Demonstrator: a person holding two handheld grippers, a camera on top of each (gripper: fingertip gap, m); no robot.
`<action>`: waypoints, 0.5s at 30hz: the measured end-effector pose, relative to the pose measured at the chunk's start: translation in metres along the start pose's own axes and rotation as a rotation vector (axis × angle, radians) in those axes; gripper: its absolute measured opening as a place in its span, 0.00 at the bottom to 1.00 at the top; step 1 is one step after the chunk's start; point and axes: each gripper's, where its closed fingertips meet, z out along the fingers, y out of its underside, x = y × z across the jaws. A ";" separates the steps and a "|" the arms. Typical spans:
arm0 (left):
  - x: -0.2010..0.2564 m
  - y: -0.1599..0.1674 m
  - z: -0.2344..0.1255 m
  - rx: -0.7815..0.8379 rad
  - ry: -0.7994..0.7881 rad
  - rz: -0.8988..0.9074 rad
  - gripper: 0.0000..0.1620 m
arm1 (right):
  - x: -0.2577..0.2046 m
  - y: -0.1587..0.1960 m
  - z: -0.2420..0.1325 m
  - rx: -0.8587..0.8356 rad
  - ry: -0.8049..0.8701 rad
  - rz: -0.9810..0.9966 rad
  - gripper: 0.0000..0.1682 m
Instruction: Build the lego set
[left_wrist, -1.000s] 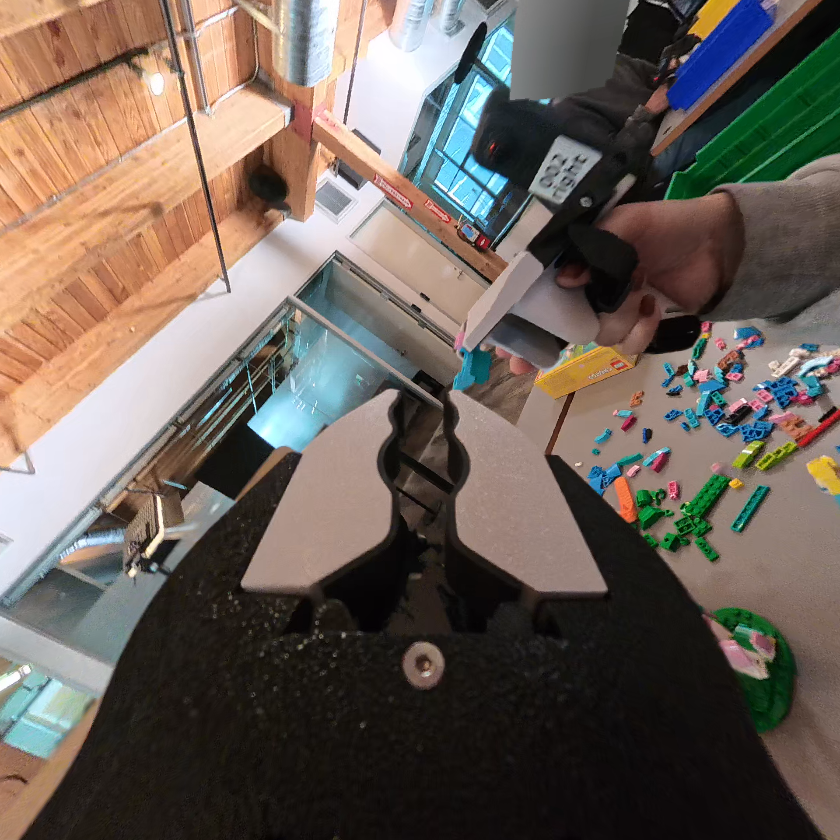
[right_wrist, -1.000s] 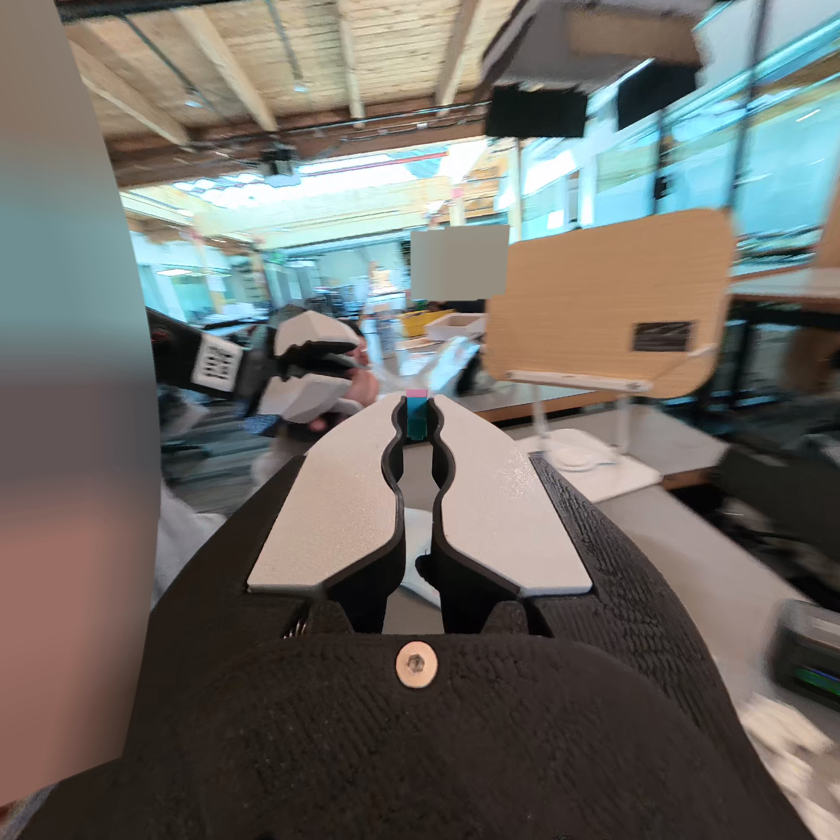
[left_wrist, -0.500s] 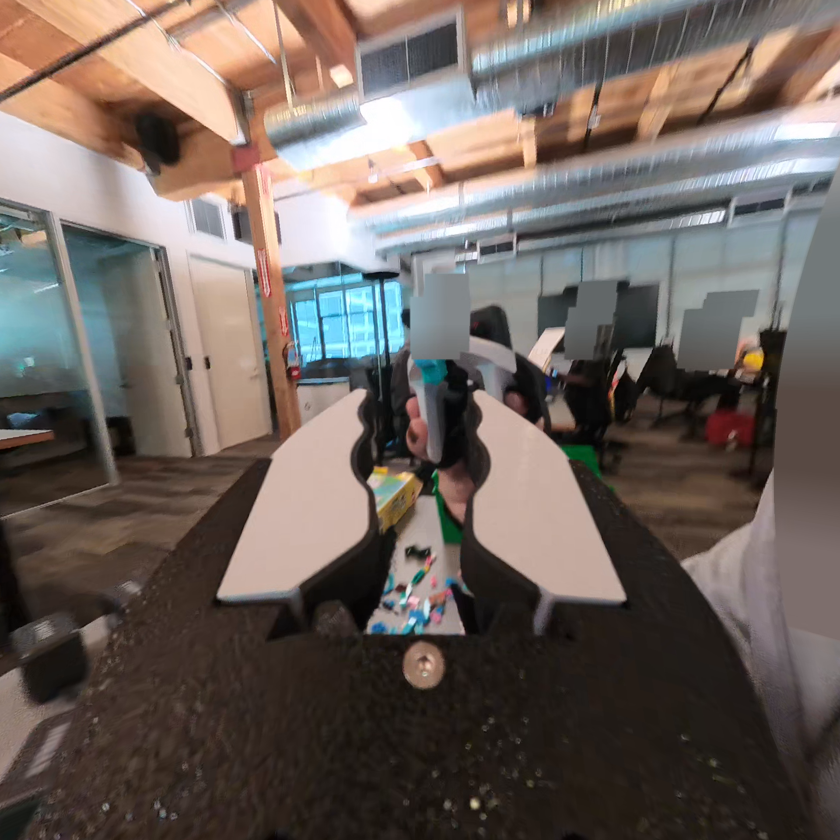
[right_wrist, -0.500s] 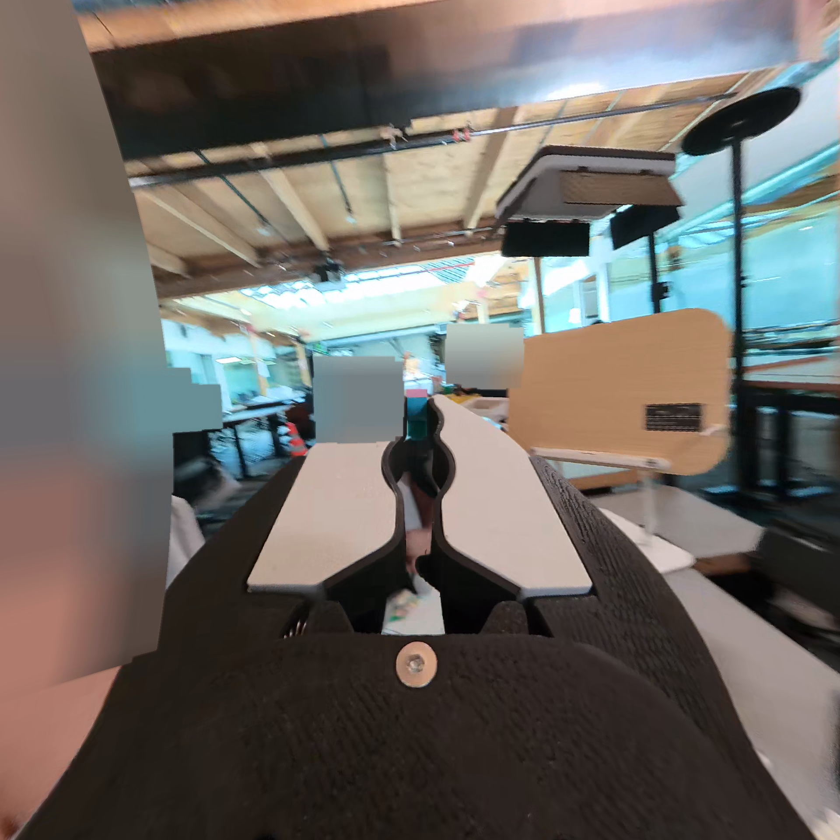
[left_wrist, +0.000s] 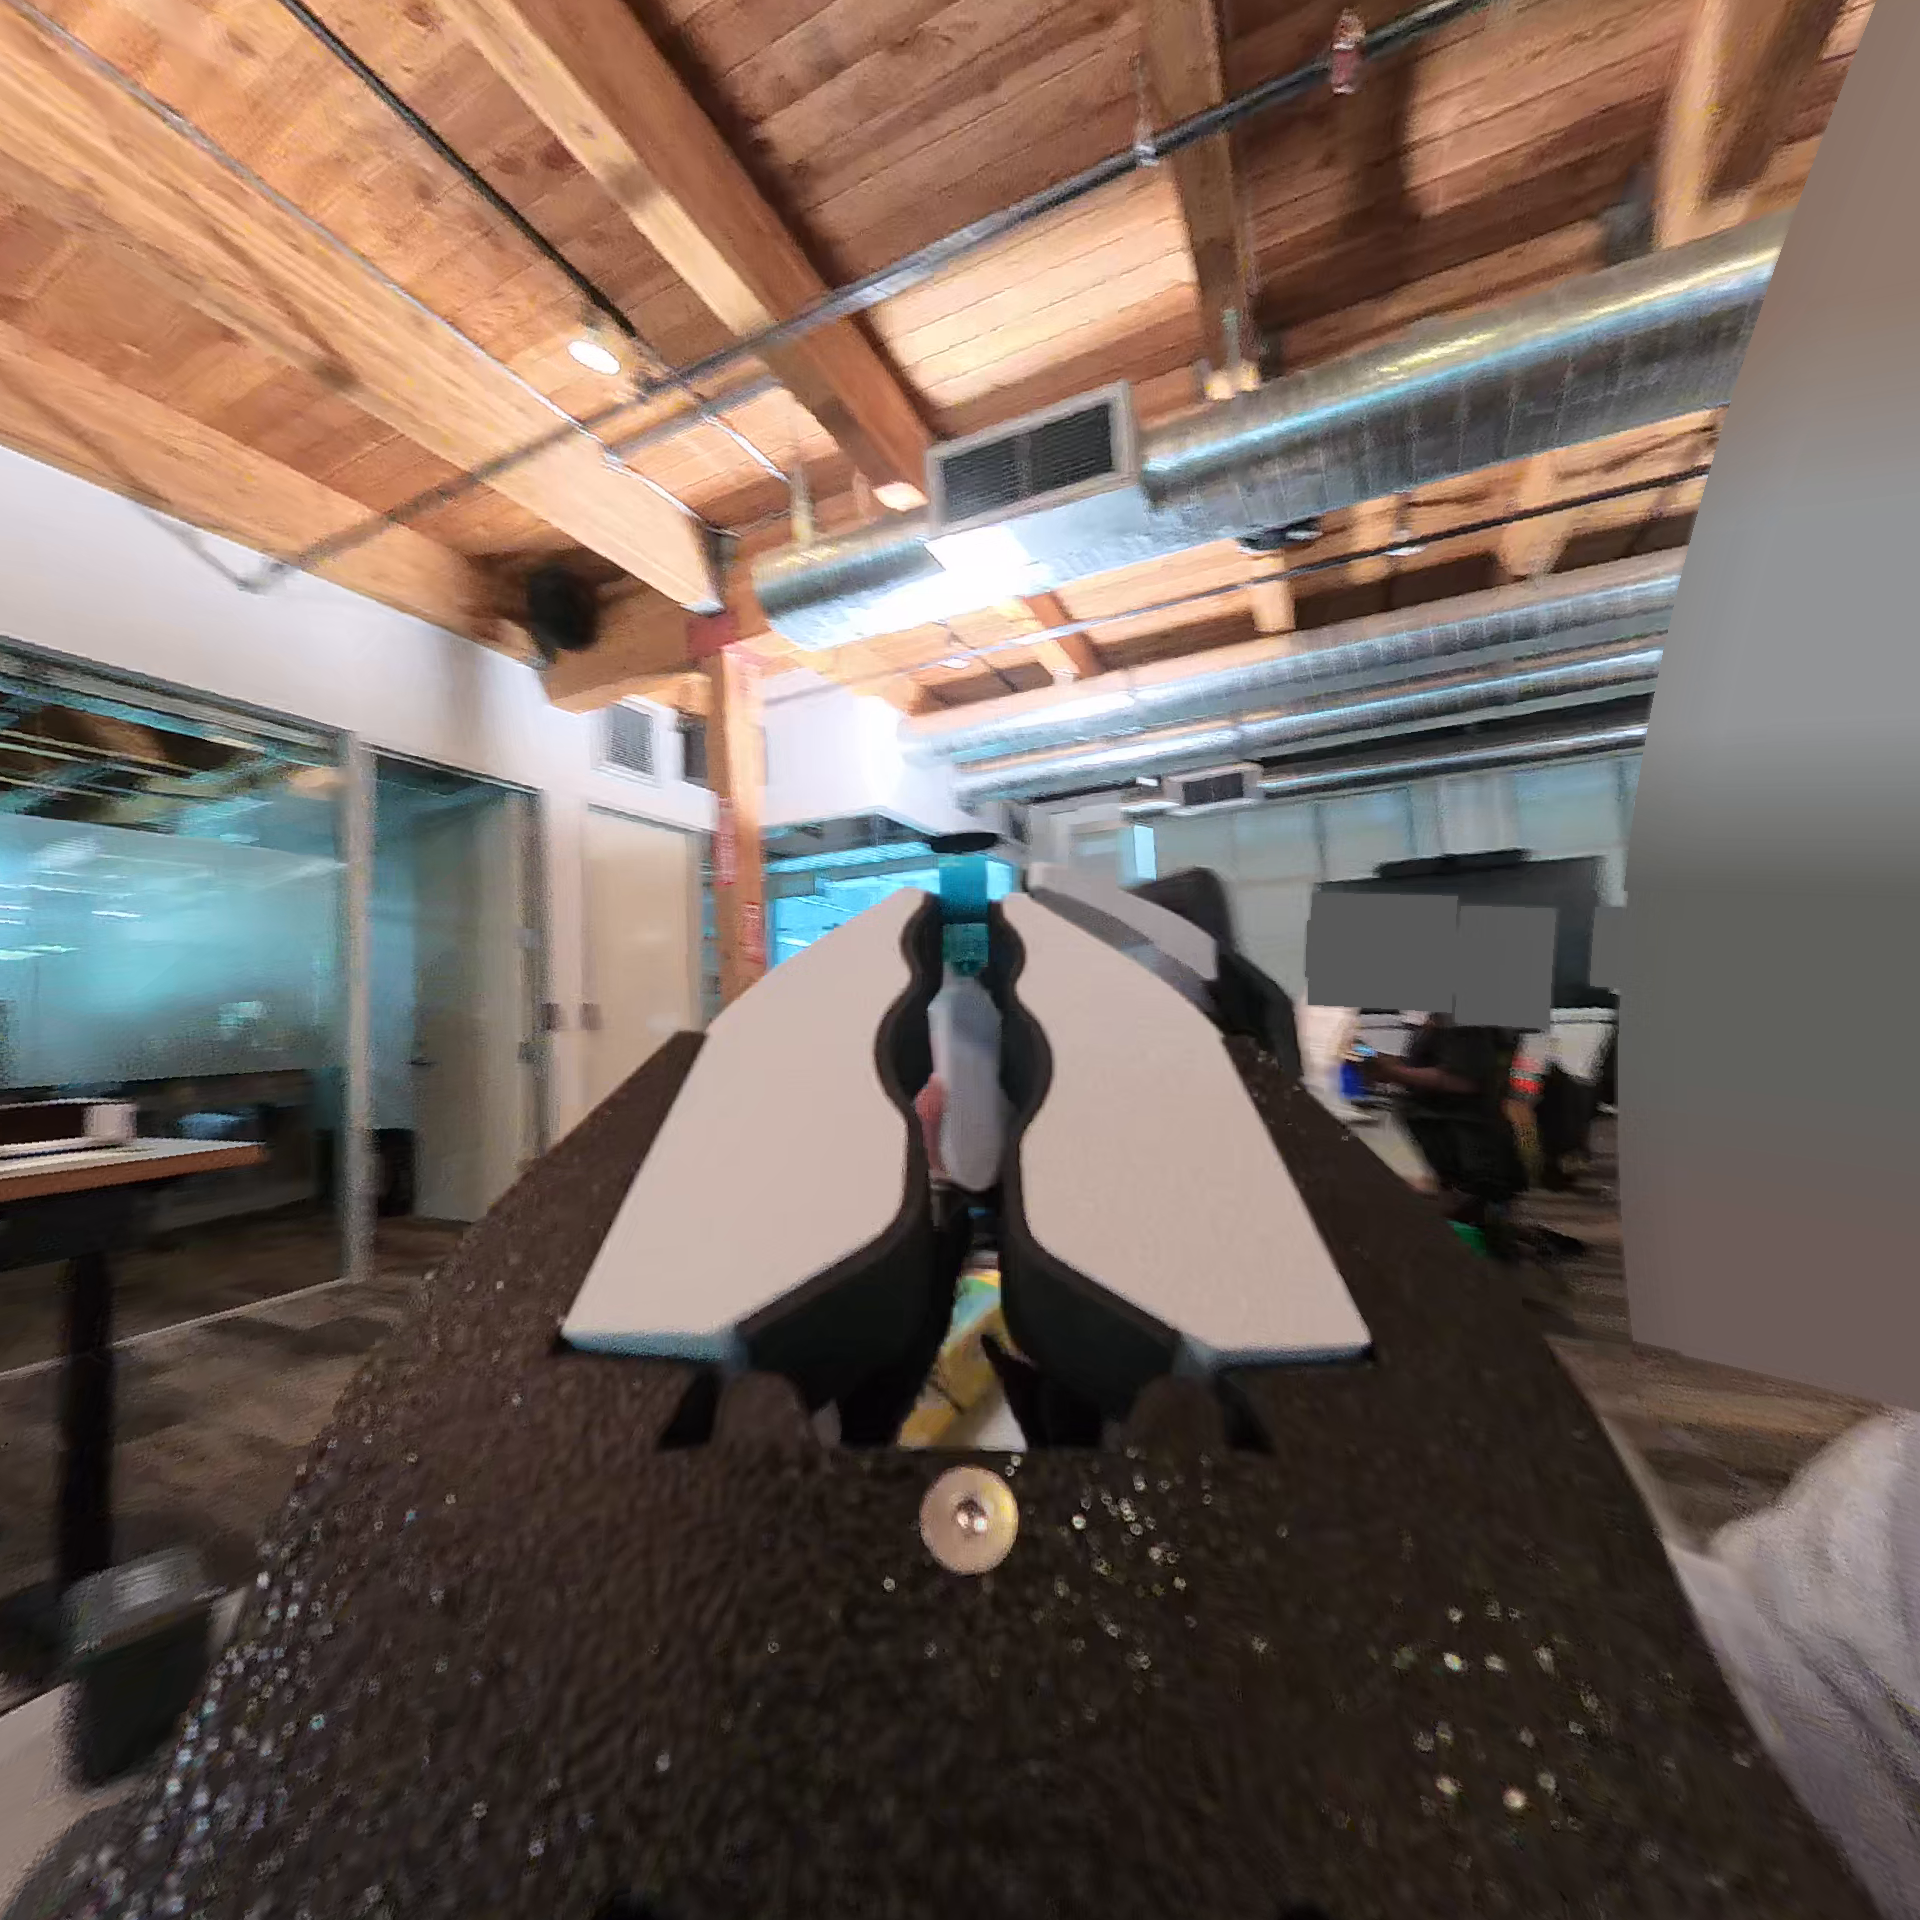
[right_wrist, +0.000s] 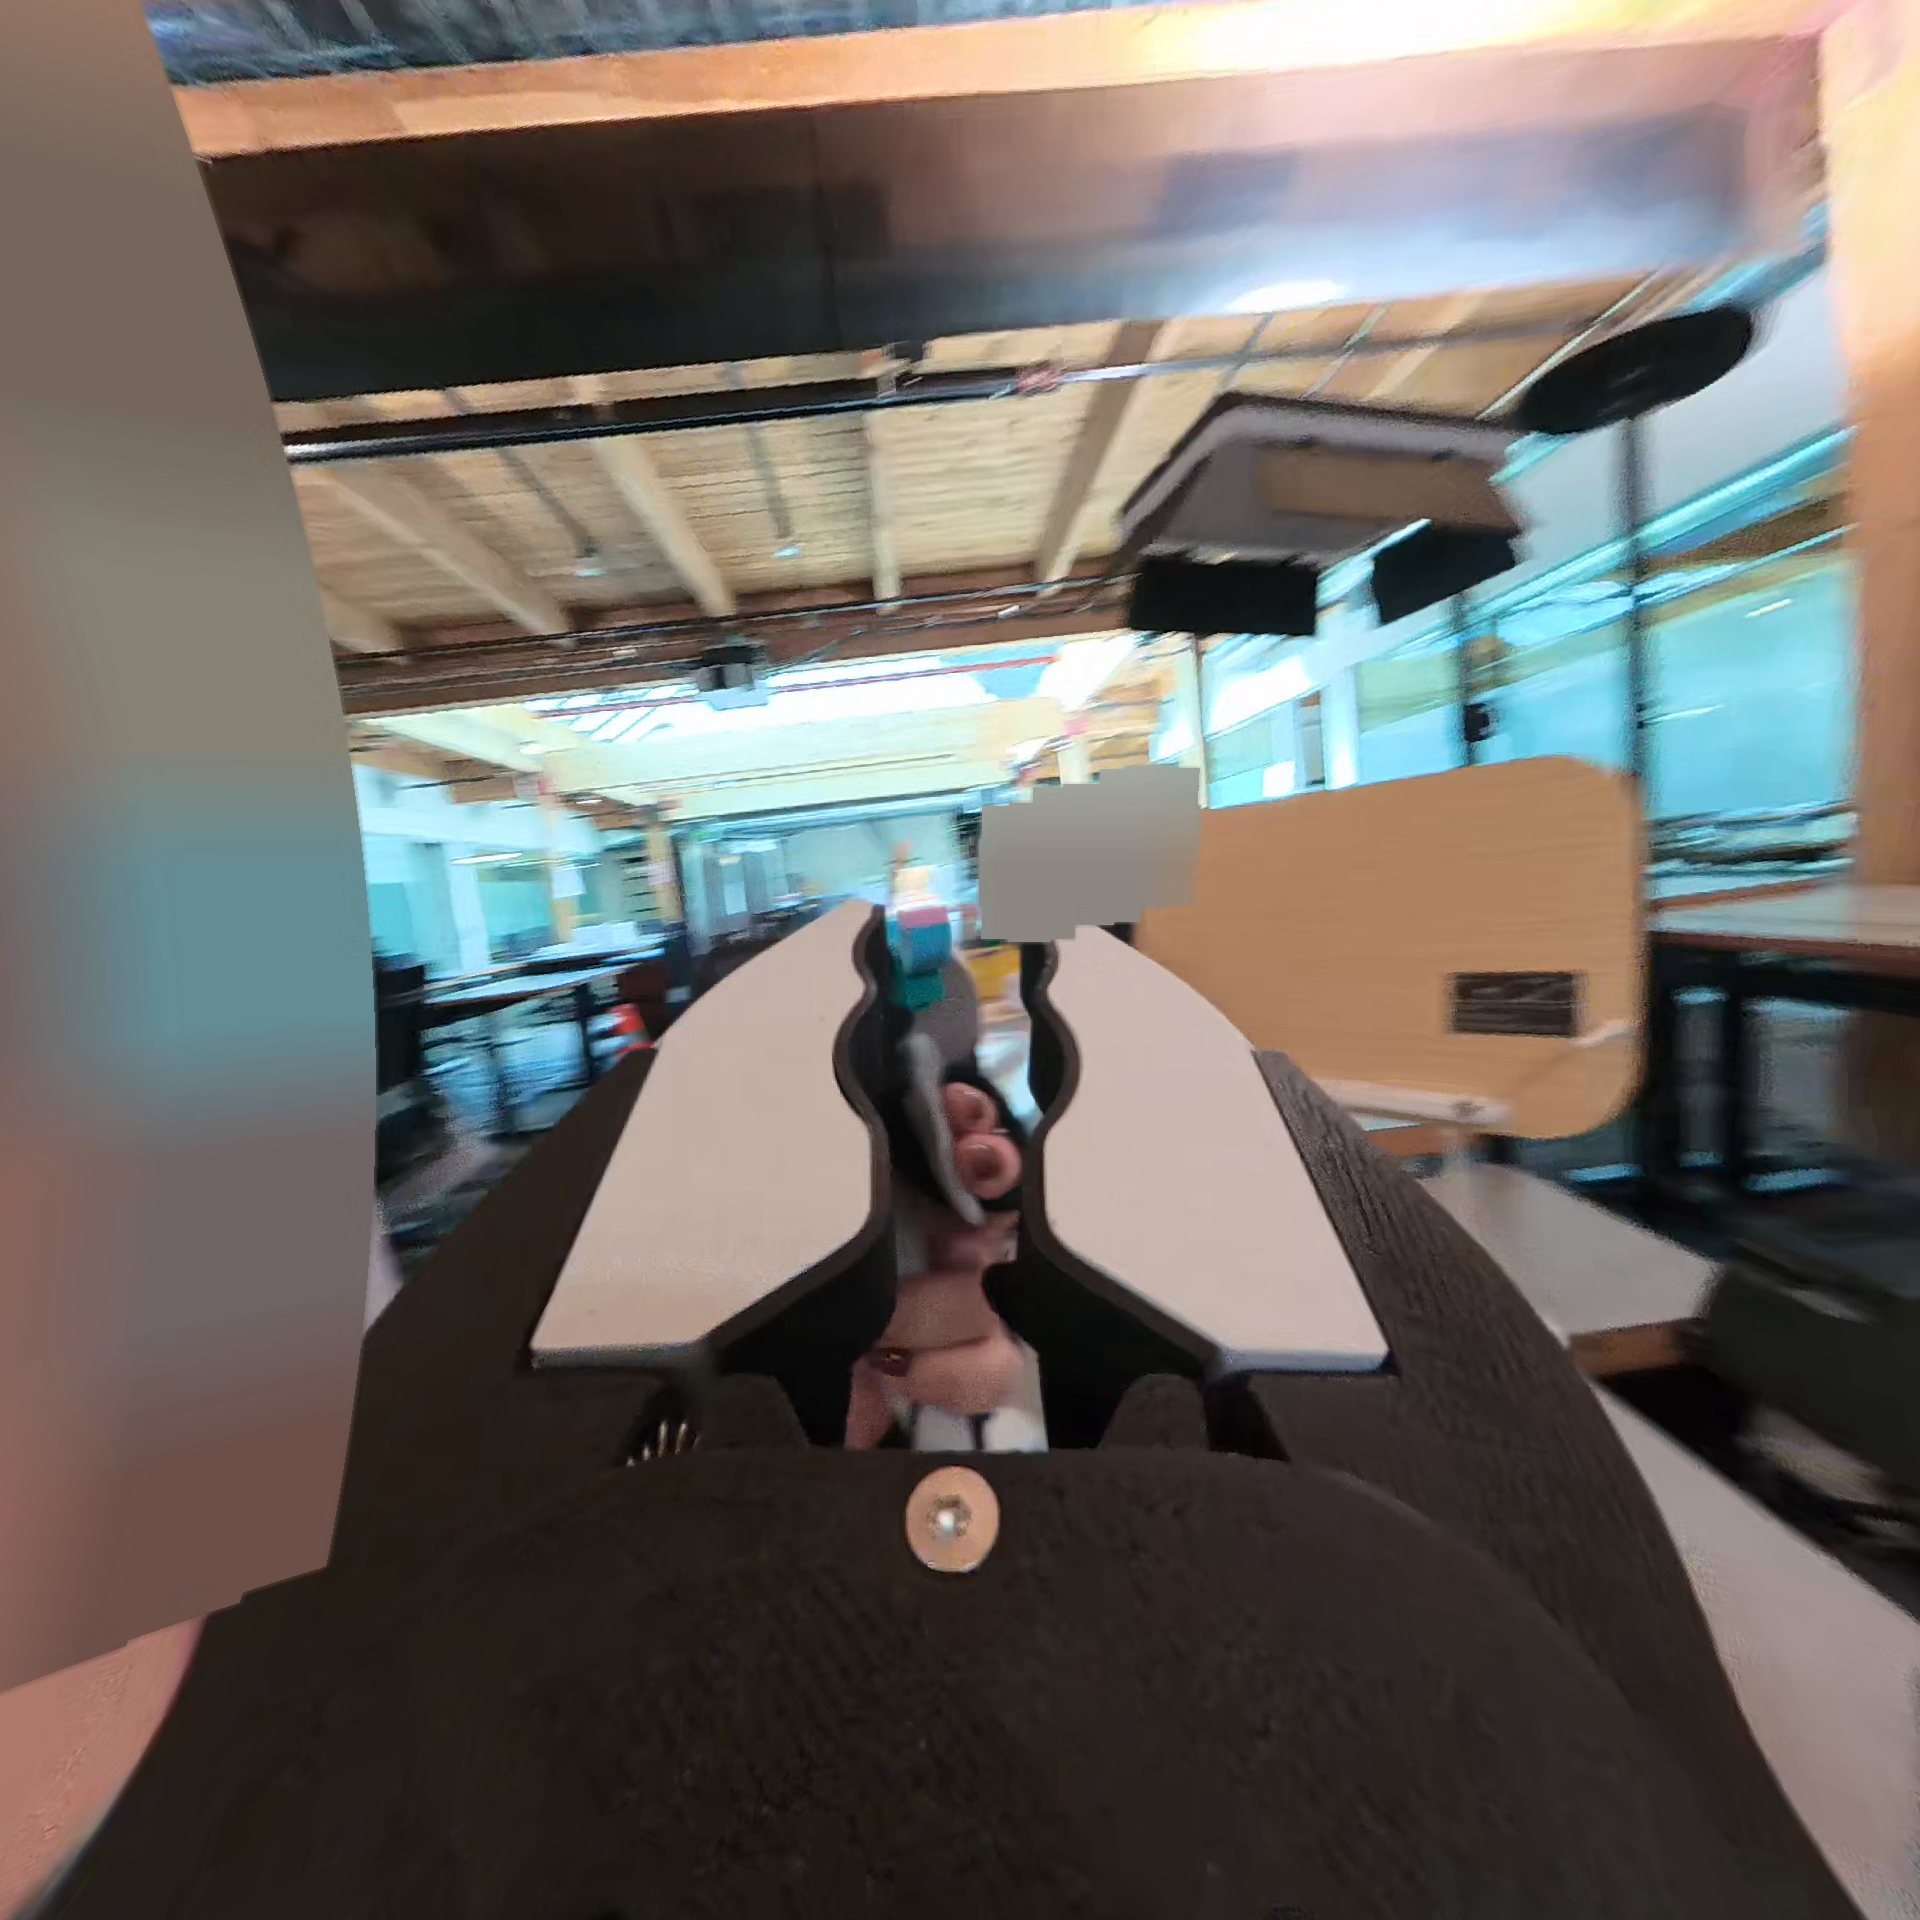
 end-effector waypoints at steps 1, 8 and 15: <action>-0.009 -0.004 -0.003 0.010 -0.062 0.048 0.05 | 0.006 -0.003 -0.002 0.005 0.056 -0.045 0.14; -0.025 -0.016 -0.018 -0.110 -0.407 1.089 0.05 | 0.003 0.026 0.008 -0.220 0.157 -0.092 0.15; -0.008 0.007 -0.018 -0.150 -0.420 1.855 0.04 | -0.005 0.039 0.014 -0.237 0.074 0.051 0.14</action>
